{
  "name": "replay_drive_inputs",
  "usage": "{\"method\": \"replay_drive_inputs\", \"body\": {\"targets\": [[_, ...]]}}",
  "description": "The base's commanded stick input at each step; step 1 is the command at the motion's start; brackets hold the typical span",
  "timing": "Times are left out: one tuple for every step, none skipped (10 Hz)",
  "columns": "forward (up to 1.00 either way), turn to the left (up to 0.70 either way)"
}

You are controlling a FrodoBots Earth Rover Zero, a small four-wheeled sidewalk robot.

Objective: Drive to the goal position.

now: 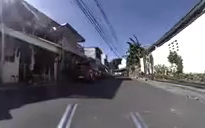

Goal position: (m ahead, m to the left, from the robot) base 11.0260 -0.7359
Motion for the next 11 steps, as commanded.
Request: {"method": "replay_drive_inputs", "body": {"targets": [[0.85,-0.34],[0.85,-0.34],[0.85,-0.34],[0.85,-0.34],[0.85,-0.34],[0.85,-0.34],[0.85,-0.34],[0.85,-0.34],[0.85,-0.34],[0.85,-0.34],[0.85,-0.34]]}}
